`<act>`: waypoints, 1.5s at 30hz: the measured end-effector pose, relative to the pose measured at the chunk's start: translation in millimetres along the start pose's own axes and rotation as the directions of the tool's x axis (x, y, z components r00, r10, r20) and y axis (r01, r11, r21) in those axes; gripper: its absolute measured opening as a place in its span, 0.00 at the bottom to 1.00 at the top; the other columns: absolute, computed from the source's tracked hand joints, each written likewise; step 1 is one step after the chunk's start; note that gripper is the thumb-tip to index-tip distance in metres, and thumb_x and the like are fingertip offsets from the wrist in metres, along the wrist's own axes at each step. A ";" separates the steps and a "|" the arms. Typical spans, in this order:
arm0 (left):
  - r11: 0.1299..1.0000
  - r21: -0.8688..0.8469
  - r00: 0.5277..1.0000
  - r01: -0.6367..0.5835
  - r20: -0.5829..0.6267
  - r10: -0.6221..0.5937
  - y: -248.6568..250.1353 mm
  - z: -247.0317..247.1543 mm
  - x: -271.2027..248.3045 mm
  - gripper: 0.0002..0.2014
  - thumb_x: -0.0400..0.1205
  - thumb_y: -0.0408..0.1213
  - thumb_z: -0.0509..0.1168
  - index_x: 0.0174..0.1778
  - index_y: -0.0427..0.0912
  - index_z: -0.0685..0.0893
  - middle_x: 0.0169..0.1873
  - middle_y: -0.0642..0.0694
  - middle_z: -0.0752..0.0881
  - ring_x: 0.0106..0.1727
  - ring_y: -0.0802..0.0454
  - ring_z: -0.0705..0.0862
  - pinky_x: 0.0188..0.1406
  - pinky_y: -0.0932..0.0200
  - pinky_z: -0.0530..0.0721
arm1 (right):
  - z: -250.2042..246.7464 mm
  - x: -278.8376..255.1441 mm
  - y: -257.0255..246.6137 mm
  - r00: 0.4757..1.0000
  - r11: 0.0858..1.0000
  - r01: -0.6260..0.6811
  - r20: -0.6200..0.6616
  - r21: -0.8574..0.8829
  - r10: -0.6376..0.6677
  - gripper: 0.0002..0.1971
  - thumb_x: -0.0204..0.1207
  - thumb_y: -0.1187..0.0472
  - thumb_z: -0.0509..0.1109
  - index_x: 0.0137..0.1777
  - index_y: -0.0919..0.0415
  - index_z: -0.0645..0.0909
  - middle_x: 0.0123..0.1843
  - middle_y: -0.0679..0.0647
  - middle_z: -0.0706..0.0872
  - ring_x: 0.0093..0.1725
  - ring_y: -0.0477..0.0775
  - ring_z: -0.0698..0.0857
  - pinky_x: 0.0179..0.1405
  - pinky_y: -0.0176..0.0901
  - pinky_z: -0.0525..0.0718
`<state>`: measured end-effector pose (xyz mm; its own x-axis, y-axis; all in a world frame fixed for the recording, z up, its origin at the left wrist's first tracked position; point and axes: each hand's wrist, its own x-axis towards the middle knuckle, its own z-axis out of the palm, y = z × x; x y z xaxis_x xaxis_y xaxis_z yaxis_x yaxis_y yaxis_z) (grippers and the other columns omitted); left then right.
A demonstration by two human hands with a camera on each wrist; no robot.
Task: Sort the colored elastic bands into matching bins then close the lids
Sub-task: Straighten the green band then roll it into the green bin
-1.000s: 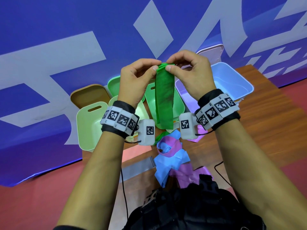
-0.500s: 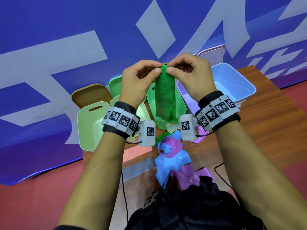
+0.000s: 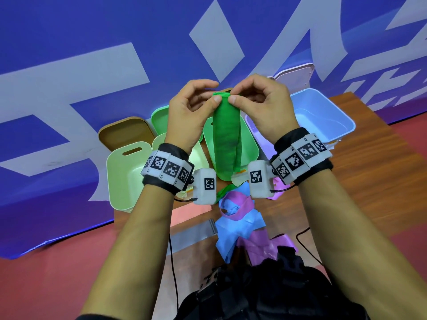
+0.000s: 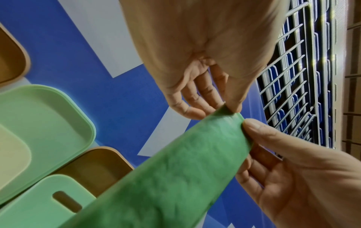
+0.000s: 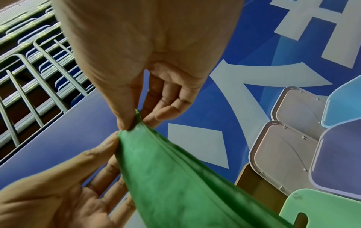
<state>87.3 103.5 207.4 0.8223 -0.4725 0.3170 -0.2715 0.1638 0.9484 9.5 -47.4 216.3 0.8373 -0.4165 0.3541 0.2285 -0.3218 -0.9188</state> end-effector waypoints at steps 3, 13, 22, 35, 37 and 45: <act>0.999 0.018 0.999 0.039 0.028 -0.039 -6.4 0.7 -1.1 0.11 0.83 0.28 0.67 0.60 0.32 0.82 0.48 0.38 0.87 0.51 0.52 0.86 0.56 0.57 0.84 | 2.5 0.1 0.8 1.000 1.000 -0.002 0.006 -0.004 0.002 0.04 0.73 0.66 0.77 0.47 0.63 0.86 0.44 0.54 0.89 0.47 0.62 0.88 0.53 0.57 0.89; 0.971 0.094 0.960 0.219 0.158 -0.232 -35.1 14.5 -15.1 0.29 0.74 0.30 0.78 0.71 0.40 0.76 0.57 0.49 0.88 0.61 0.55 0.86 0.61 0.61 0.82 | 9.3 -0.9 -1.4 0.999 0.999 -0.033 0.001 -0.028 0.033 0.07 0.72 0.64 0.75 0.49 0.56 0.85 0.44 0.52 0.87 0.47 0.62 0.86 0.49 0.59 0.89; 0.964 0.153 0.966 0.219 0.104 -0.236 -45.0 15.3 -14.8 0.32 0.72 0.27 0.79 0.71 0.38 0.75 0.58 0.47 0.87 0.59 0.58 0.87 0.58 0.65 0.83 | 13.2 -2.9 -6.9 1.000 0.998 -0.011 0.002 -0.063 0.011 0.07 0.73 0.65 0.74 0.50 0.57 0.86 0.46 0.58 0.88 0.46 0.62 0.85 0.51 0.56 0.89; 0.963 0.193 0.970 0.191 0.112 -0.215 -50.0 9.1 -14.4 0.26 0.73 0.33 0.78 0.65 0.45 0.78 0.52 0.52 0.87 0.55 0.55 0.86 0.58 0.60 0.84 | 14.4 1.0 -11.8 1.000 0.997 -0.014 -0.018 -0.082 0.012 0.05 0.73 0.63 0.75 0.48 0.57 0.86 0.39 0.54 0.83 0.37 0.58 0.80 0.45 0.56 0.89; 0.962 0.196 0.969 0.191 0.117 -0.217 -50.6 8.8 -14.4 0.26 0.72 0.35 0.78 0.64 0.43 0.78 0.49 0.52 0.87 0.51 0.57 0.85 0.57 0.59 0.84 | 14.2 1.1 -12.5 1.000 0.997 -0.013 -0.023 -0.081 0.011 0.05 0.73 0.62 0.74 0.48 0.57 0.86 0.39 0.54 0.83 0.37 0.52 0.79 0.46 0.53 0.87; 0.963 0.131 0.958 0.235 0.134 -0.252 -48.4 6.7 -19.8 0.32 0.72 0.34 0.81 0.70 0.40 0.77 0.59 0.46 0.88 0.60 0.52 0.87 0.63 0.53 0.85 | 17.6 1.5 -13.9 1.000 0.997 -0.015 -0.021 -0.071 0.013 0.06 0.74 0.64 0.74 0.49 0.61 0.86 0.38 0.55 0.83 0.37 0.49 0.80 0.46 0.48 0.85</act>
<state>80.8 99.1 155.2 0.7898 -0.6098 0.0653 -0.1336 -0.0672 0.9888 16.2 -28.6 226.5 0.8295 -0.4389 0.3455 0.1802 -0.3752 -0.9093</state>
